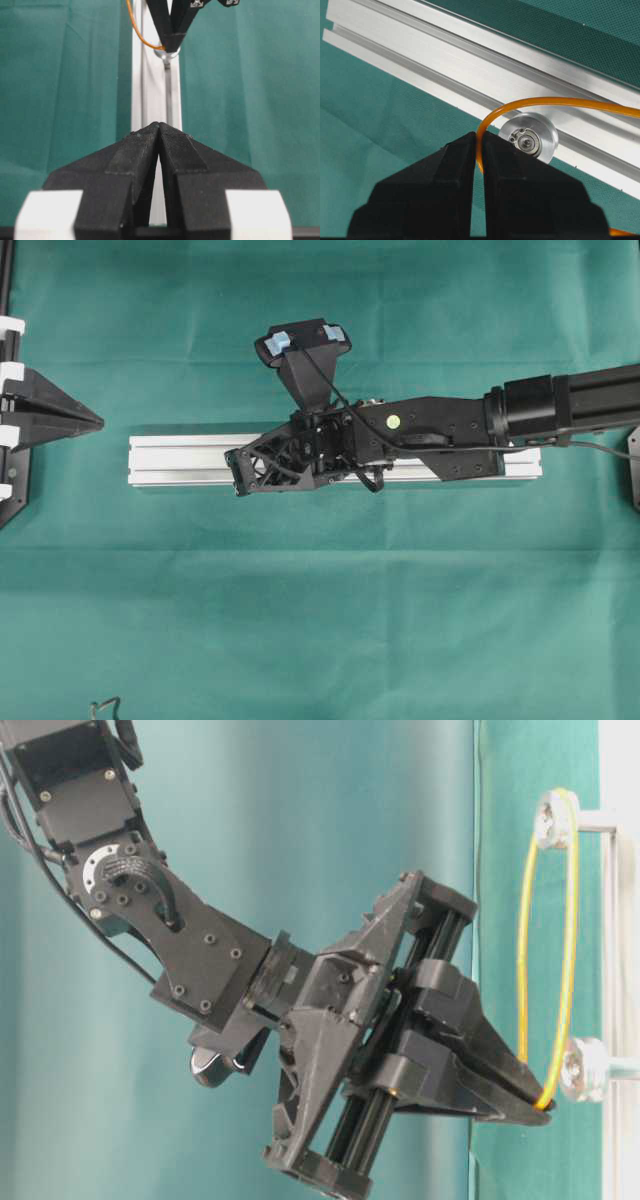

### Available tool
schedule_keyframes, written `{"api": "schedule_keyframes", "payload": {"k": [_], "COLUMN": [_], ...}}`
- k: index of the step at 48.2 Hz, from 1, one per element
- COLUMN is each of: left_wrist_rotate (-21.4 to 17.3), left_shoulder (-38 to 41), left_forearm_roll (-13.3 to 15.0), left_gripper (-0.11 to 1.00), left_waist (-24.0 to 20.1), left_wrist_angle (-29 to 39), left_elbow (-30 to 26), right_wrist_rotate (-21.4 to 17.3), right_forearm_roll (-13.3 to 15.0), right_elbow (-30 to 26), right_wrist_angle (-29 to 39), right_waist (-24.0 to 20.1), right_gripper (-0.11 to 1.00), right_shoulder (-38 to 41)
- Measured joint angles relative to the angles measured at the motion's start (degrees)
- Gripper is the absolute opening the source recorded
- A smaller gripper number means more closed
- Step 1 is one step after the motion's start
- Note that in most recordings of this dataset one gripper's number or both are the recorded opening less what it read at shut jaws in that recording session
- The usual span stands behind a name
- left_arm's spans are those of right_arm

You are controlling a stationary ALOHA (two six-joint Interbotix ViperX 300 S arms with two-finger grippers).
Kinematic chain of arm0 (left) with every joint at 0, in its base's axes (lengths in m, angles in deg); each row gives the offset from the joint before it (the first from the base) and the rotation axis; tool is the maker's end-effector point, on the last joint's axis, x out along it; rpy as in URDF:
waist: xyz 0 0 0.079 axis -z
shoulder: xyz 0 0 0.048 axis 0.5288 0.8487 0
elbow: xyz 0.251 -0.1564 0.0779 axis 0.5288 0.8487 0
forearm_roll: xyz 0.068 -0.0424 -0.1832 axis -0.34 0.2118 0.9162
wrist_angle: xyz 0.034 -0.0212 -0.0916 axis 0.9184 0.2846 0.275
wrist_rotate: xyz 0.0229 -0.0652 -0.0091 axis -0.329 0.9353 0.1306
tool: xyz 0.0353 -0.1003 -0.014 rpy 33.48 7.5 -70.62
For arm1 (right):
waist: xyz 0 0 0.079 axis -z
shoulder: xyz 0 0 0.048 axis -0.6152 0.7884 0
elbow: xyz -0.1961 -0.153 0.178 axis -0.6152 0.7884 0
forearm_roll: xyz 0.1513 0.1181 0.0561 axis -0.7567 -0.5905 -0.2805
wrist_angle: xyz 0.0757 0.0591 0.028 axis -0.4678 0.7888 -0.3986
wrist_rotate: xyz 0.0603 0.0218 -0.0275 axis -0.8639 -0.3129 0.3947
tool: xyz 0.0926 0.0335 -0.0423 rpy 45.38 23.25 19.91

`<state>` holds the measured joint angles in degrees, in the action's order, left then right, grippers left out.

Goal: Hook the rubber onto the shaft.
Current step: 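Stretch the band leftward toward the left metal pulley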

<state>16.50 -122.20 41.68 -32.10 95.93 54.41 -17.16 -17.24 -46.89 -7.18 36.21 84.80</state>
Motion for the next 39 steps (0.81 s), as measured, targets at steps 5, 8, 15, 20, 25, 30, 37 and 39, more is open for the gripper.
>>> {"api": "schedule_keyframes", "payload": {"k": [5,8,15,20,25,30,37,39], "left_wrist_rotate": [0.00,0.00,0.00,0.00,0.00,0.00,0.00,0.00], "left_shoulder": [0.00,0.00,0.00,0.00,0.00,0.00,0.00,0.00], "left_forearm_roll": [-0.09,-0.09,-0.09,0.00,0.00,-0.09,-0.09,-0.09], "left_gripper": [0.02,0.02,0.02,0.02,0.02,0.02,0.02,0.02], "left_waist": [-0.09,-0.09,0.00,-0.09,-0.09,-0.09,-0.09,-0.09], "left_wrist_angle": [0.00,0.00,0.00,0.00,0.00,0.00,0.09,0.09], "left_elbow": [0.00,0.00,0.00,0.00,0.00,0.00,0.00,0.00], "right_wrist_rotate": [0.00,0.00,0.62,0.70,0.62,0.62,0.79,0.70], "right_forearm_roll": [-0.44,-0.97,-2.11,-2.55,-2.64,-2.64,-2.64,-2.64], "right_elbow": [0.00,0.00,0.00,0.00,0.00,0.00,-0.79,-1.14], "right_wrist_angle": [0.00,0.00,-0.18,-0.26,-0.35,-0.35,-0.35,-0.35], "right_waist": [0.09,0.18,0.53,0.53,0.62,0.79,0.97,0.97], "right_gripper": [0.07,0.07,0.07,0.07,0.07,0.07,0.07,0.07], "right_shoulder": [0.00,0.00,0.18,0.53,0.79,0.97,1.76,2.02]}}
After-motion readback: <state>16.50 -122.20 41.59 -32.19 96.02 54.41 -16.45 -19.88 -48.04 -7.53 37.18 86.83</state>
